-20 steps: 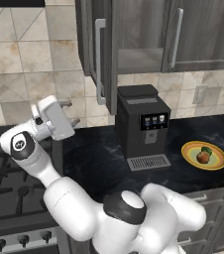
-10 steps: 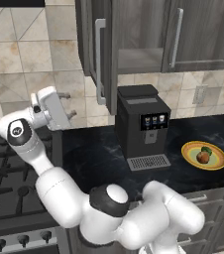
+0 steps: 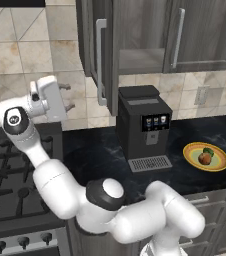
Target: Pick the avocado and bread from the counter and place them on the plate. Then pick the jam from the cabinet and place it next to the plate. Lastly close the cabinet door.
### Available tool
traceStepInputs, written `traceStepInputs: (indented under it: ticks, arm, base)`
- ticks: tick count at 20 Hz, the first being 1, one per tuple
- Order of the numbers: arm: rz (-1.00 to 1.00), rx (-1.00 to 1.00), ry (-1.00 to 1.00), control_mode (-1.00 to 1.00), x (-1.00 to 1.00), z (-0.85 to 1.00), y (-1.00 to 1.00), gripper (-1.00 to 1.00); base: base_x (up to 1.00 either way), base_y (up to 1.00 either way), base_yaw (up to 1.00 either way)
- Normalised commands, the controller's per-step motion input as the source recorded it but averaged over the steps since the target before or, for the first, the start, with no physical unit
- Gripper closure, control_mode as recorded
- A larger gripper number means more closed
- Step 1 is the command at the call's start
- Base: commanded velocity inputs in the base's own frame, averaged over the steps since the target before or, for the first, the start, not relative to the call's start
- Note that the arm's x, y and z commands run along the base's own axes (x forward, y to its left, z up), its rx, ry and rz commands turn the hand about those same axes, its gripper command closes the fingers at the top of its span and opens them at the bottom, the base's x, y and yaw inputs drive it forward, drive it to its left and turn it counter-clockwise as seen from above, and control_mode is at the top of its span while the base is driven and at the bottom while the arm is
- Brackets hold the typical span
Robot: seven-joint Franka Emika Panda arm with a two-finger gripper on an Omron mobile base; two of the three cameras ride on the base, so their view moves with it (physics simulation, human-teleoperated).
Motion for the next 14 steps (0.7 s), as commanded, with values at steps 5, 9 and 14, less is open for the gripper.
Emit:
traceStepInputs:
  ticks: [5, 9, 14]
  arm:
    - [0.0, 0.06, 0.0, -1.0, 0.0, 0.27, -0.12, -1.0]
    - [0.0, 0.08, 0.0, -1.0, 0.0, 0.23, -0.43, -1.0]
    - [0.0, 0.08, 0.02, -1.0, 0.0, 0.25, -0.57, -1.0]
  base:
    - [0.0, 0.0, 0.0]
    - [0.0, 0.0, 0.0]
    - [0.0, 0.0, 0.0]
